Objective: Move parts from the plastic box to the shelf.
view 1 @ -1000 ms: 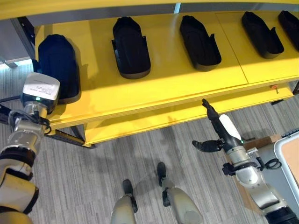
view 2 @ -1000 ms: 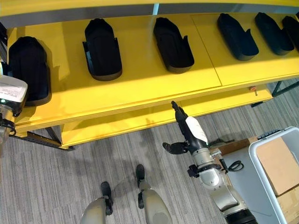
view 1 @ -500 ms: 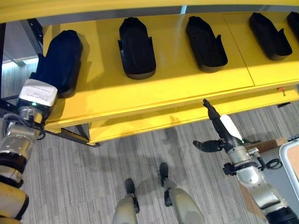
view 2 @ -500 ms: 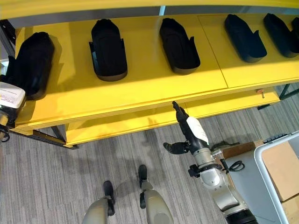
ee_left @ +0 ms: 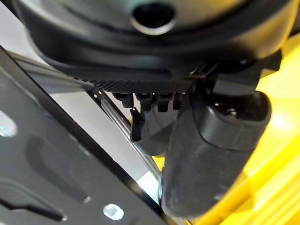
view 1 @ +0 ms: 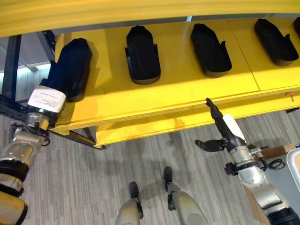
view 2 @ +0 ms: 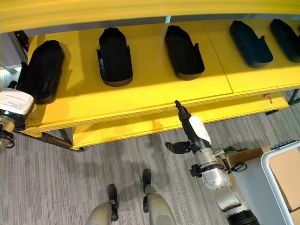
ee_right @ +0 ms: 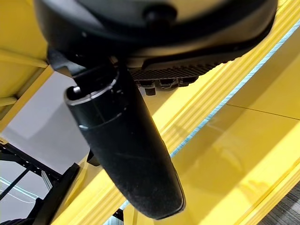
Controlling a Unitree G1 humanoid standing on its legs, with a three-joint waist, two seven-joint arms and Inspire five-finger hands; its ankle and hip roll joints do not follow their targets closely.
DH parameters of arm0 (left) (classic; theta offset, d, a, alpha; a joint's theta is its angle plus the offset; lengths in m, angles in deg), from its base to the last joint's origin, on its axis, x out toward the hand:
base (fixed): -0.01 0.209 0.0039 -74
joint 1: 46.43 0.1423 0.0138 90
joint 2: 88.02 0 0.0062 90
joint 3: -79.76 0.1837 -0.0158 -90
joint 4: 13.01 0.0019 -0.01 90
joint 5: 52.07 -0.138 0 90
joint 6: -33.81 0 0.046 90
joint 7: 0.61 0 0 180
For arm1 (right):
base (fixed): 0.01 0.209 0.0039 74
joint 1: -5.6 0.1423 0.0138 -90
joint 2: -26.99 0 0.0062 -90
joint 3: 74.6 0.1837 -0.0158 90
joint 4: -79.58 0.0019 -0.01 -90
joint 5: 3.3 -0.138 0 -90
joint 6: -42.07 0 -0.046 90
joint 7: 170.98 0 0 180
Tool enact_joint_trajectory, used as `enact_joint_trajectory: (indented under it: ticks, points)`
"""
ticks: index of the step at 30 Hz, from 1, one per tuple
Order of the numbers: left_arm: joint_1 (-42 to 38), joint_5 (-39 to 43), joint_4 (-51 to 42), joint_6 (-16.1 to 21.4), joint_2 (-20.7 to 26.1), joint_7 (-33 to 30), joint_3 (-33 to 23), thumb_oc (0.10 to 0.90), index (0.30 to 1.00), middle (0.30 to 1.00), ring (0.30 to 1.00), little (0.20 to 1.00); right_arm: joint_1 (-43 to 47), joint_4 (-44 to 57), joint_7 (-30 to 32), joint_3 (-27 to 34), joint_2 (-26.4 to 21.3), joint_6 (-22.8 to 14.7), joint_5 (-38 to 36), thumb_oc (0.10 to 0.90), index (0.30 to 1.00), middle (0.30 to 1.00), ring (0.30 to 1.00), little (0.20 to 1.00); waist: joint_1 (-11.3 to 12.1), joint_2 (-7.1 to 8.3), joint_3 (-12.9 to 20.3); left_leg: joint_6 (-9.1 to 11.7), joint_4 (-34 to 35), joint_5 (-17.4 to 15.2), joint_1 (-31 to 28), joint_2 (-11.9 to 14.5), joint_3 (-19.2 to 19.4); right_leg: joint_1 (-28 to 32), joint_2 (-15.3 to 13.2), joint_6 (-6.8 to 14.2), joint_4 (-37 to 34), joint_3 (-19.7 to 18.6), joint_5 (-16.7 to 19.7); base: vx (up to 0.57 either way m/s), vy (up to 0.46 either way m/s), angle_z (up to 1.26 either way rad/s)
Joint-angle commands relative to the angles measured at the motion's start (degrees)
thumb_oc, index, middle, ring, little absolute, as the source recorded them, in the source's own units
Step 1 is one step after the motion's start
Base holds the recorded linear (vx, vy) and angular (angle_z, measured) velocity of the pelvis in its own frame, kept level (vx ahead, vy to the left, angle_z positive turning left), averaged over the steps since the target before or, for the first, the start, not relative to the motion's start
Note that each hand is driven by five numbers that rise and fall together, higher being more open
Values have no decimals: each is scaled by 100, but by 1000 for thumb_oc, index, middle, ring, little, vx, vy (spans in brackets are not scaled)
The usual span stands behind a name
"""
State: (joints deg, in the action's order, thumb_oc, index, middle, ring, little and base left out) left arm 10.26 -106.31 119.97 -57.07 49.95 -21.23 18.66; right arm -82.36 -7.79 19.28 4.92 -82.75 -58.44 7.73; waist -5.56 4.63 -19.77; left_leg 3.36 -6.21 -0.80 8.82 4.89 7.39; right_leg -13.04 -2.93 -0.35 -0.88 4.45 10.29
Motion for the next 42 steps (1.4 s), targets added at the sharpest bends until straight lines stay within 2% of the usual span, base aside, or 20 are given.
enact_joint_trajectory:
  ticks: [1, 4, 16, 23, 42]
  points:
    - [-136, 11, -138, -289, 509, -174, -494, 900, 1000, 1000, 1000, 1000, 45, 655, 191, 552, -27, -315, -138, 900, 1000, 1000, 1000, 1000, 34, 30, 499, -114, -629, -532, 96, -25, -108, 541, -812, 859, 513, -8, -744, 11, -16, 8]
    - [-305, -54, -394, -285, 452, -141, -392, 900, 1000, 1000, 1000, 1000, -15, 639, 168, 608, 12, -263, -122, 900, 1000, 1000, 1000, 1000, 44, 28, 519, -117, -615, -538, 63, -22, -114, 569, -804, 851, 514, 2, -759, 8, -10, 5]
    - [-88, -159, -594, -241, 293, -109, -557, 900, 1000, 1000, 1000, 1000, -113, 612, 153, 658, 66, -210, -84, 900, 1000, 1000, 1000, 1000, 26, -20, 610, -105, -515, -474, -36, -36, -127, 676, -790, 831, 438, 23, -752, 0, -4, -1]
    - [-135, -218, -286, -79, 138, 0, -171, 900, 1000, 1000, 1000, 1000, -177, 627, 192, 655, 79, -243, -132, 900, 1000, 1000, 1000, 1000, -34, -42, 646, -81, -469, -435, -89, -2, -112, 689, -752, 821, 447, -16, -760, 1, -5, 0]
    - [-357, -365, -184, 10, -99, 160, 238, 900, 1000, 1000, 1000, 1000, -331, 675, 179, 742, 82, -227, -142, 900, 1000, 1000, 1000, 1000, -98, -56, 660, -85, -438, -434, -127, 0, -67, 674, -747, 835, 493, -38, -791, 0, 0, 0]
